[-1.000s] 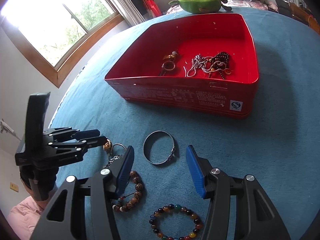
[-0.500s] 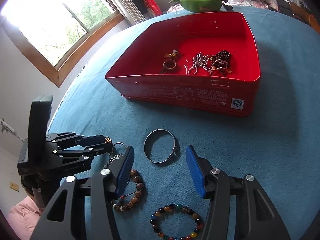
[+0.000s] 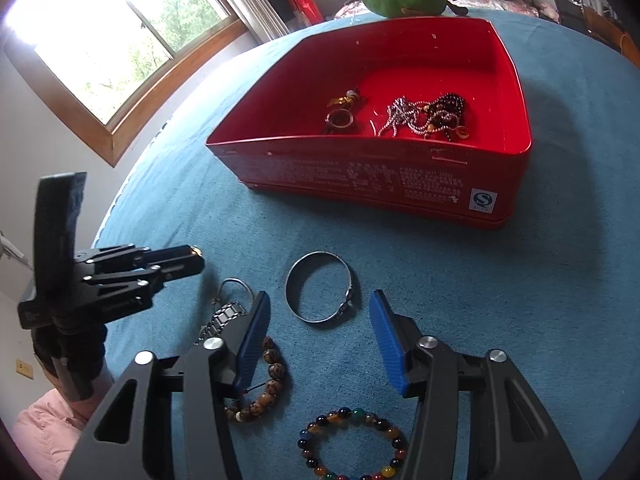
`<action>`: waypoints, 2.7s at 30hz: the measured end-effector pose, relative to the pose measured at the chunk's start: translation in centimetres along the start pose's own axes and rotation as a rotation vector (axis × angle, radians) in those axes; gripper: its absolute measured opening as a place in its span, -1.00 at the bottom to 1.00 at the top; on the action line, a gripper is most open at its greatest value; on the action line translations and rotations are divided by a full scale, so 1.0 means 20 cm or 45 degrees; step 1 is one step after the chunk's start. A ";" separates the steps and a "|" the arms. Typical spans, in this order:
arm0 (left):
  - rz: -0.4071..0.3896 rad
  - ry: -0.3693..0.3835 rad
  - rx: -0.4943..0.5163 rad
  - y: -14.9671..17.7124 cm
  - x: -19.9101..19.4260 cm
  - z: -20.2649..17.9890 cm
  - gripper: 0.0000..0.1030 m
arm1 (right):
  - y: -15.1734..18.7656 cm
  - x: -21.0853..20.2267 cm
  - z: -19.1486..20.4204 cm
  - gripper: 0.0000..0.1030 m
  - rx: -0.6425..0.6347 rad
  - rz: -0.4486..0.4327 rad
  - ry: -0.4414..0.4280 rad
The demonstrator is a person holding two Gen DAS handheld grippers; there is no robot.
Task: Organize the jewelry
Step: 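Close the left tool on the gold pendant while the right tool grasps the silver bangle, then carry the gold pendant and silver bangle over the red tin with both tools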
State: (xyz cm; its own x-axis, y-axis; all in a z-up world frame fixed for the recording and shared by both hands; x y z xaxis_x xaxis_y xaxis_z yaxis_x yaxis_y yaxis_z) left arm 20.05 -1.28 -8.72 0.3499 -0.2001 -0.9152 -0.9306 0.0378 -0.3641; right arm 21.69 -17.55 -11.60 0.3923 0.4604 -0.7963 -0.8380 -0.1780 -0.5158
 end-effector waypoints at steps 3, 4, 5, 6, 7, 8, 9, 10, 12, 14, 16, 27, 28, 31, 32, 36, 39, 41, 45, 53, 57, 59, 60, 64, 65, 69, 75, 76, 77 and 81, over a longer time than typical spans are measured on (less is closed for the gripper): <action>0.001 0.022 0.002 0.01 -0.01 0.01 -0.54 | 0.01 0.05 -0.03 -0.29 0.027 0.035 0.017; 0.002 0.027 0.005 0.01 -0.01 0.00 -0.54 | 0.01 0.06 -0.04 -0.33 0.036 0.040 0.018; 0.003 0.031 0.008 0.01 0.00 -0.02 -0.54 | 0.01 0.07 -0.04 -0.36 0.042 0.046 0.015; 0.005 0.036 0.011 0.01 0.00 -0.02 -0.54 | 0.01 0.08 -0.04 -0.40 0.043 0.053 0.016; 0.010 0.045 0.013 0.02 0.01 -0.03 -0.54 | 0.01 0.09 -0.04 -0.45 0.039 0.060 0.022; 0.012 0.051 0.014 0.02 0.01 -0.04 -0.54 | 0.01 0.10 -0.03 -0.48 0.027 0.065 0.038; 0.013 0.055 0.014 0.02 0.03 -0.05 -0.54 | 0.01 0.11 -0.02 -0.50 0.017 0.068 0.051; 0.012 0.058 0.014 0.01 0.04 -0.06 -0.54 | 0.00 0.12 -0.02 -0.53 0.001 0.069 0.070; 0.013 0.063 0.015 0.01 0.04 -0.06 -0.54 | 0.00 0.14 0.01 -0.61 -0.057 0.074 0.146; 0.014 0.067 0.014 0.00 0.05 -0.07 -0.54 | -0.01 0.15 0.03 -0.64 -0.094 0.067 0.194; 0.014 0.070 0.014 0.00 0.05 -0.06 -0.54 | -0.01 0.16 0.04 -0.83 -0.128 0.057 0.240; -0.014 0.092 -0.016 -0.02 0.00 -0.03 -0.54 | -0.02 0.00 -0.02 -0.93 -0.051 -0.050 0.145; -0.018 0.095 -0.017 -0.02 -0.01 -0.03 -0.54 | -0.02 -0.03 -0.02 -0.93 -0.046 -0.065 0.146; -0.029 0.102 -0.015 -0.03 -0.03 -0.03 -0.54 | -0.03 -0.10 -0.04 -0.93 -0.027 -0.105 0.136; -0.032 0.104 -0.015 -0.03 -0.04 -0.03 -0.54 | -0.03 -0.13 -0.05 -0.93 -0.022 -0.116 0.137; -0.052 0.100 -0.015 -0.05 -0.08 -0.04 -0.54 | -0.05 -0.19 -0.05 -0.93 -0.023 -0.149 0.141; -0.071 0.096 -0.007 -0.08 -0.12 -0.05 -0.54 | -0.07 -0.23 -0.04 -0.93 -0.028 -0.162 0.147; -0.085 0.096 0.004 -0.09 -0.14 -0.07 -0.54 | -0.09 -0.28 -0.04 -0.93 -0.036 -0.174 0.159; -0.123 0.100 0.030 -0.15 -0.22 -0.12 -0.54 | -0.17 -0.35 -0.04 -0.93 -0.050 -0.198 0.191; -0.173 0.148 0.047 -0.37 -0.31 -0.22 -0.54 | -0.40 -0.39 -0.10 -0.93 -0.046 -0.239 0.219; -0.178 0.151 0.036 -0.51 -0.26 -0.27 -0.54 | -0.51 -0.33 -0.16 -0.93 -0.026 -0.227 0.226; -0.168 0.151 0.022 -0.56 -0.22 -0.29 -0.54 | -0.56 -0.28 -0.19 -0.93 -0.008 -0.211 0.224; -0.164 0.151 0.016 -0.58 -0.20 -0.29 -0.54 | -0.57 -0.26 -0.20 -0.93 -0.002 -0.206 0.222; -0.139 0.134 -0.021 -0.70 -0.08 -0.29 -0.54 | -0.63 -0.16 -0.27 -0.93 0.023 -0.175 0.232; -0.131 0.131 -0.028 -0.72 -0.05 -0.29 -0.54 | -0.65 -0.13 -0.29 -0.93 0.028 -0.166 0.238; -0.102 0.107 -0.033 -0.79 0.07 -0.30 -0.54 | -0.68 -0.03 -0.34 -0.93 0.037 -0.127 0.252; -0.051 0.073 -0.033 -0.85 0.23 -0.30 -0.54 | -0.69 0.11 -0.37 -0.93 0.032 -0.063 0.269; -0.048 0.068 -0.033 -0.85 0.25 -0.30 -0.54 | -0.69 0.12 -0.37 -0.93 0.031 -0.055 0.271; -0.052 0.063 -0.028 -0.85 0.25 -0.30 -0.54 | -0.69 0.14 -0.37 -0.93 0.030 -0.047 0.274; -0.065 0.045 -0.016 -0.86 0.26 -0.31 -0.54 | -0.68 0.17 -0.37 -0.93 0.024 -0.026 0.284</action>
State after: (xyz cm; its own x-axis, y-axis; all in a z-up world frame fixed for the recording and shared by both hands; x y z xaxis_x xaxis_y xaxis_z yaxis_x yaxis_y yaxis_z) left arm 37.30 -9.08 -6.15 0.3931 -0.2356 -0.8888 -0.9131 0.0144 -0.4076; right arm 37.30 -20.04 -9.56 0.4819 0.2595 -0.8369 -0.8351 -0.1532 -0.5283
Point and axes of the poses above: each gripper's, at about its wrist camera, not at the fingertips, and x roughly the way its jaws point, z to its left, y to its underside, the point moved 7 cm from there along x, roughly the way its jaws point, and after that the axes turned 9 degrees about -x, right-handed, at the moved point
